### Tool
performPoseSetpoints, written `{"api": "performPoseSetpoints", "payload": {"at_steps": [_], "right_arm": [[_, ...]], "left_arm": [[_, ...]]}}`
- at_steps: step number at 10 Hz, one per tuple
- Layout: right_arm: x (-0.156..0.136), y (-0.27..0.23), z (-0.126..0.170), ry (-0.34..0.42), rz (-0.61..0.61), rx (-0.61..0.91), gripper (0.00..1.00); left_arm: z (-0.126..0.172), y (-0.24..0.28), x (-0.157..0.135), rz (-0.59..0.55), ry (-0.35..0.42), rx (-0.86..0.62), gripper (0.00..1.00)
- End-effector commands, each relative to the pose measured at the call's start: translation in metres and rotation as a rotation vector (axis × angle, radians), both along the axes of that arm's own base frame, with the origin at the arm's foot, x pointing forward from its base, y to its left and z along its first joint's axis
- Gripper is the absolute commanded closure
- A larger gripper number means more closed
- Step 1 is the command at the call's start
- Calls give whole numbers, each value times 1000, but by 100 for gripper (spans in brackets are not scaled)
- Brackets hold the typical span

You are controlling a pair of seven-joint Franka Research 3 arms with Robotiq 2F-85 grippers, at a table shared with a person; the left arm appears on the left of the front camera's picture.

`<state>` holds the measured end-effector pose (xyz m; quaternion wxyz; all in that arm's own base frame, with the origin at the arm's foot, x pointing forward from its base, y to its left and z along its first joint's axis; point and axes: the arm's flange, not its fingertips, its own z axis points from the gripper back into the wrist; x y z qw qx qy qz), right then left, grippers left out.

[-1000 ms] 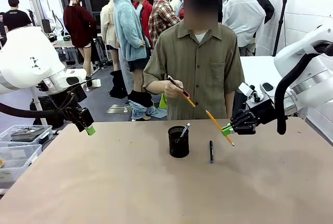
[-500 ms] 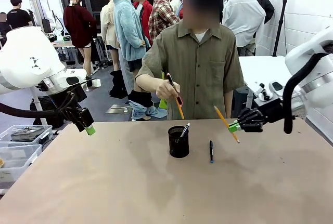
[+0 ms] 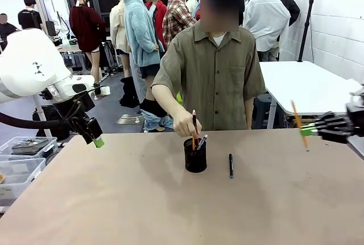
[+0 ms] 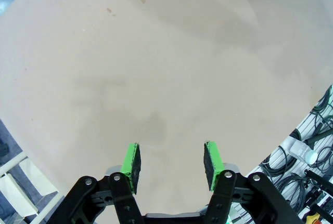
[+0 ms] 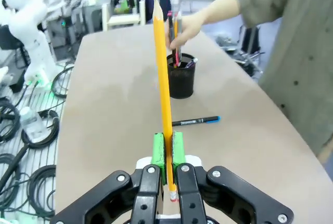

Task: Place the pens into the pen holder.
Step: Pick up a writing instrument from the table and place it into the Pen holder.

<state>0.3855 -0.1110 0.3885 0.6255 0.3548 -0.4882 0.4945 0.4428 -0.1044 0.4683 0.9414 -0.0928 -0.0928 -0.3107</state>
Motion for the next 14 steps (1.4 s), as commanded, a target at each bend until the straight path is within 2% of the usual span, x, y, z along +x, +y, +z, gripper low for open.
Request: {"api": "performPoseSetpoints", "payload": {"at_steps": [1,4,7,9,11,12,13,14], "right_arm": [[-19,-4,-8,-53,-32,30,100],[-22,17,-4,-92,-11,35,100],[-6,75,17,-171,-2,68,100],[8,124,33,-227,-54,105,100],[21,164,35,-267,-47,132,100],[31,183,35,-258,-87,129,100],[38,198,37,-167,-130,74,100],[21,167,42,-227,-48,134,100]], "left_arm": [[1,1,0,0,-1,10,36],[1,1,0,0,-1,10,36],[1,1,0,0,-1,10,36],[1,1,0,0,-1,10,36],[1,1,0,0,-1,10,36],[1,1,0,0,-1,10,36],[1,1,0,0,-1,10,36],[1,1,0,0,-1,10,36]]}}
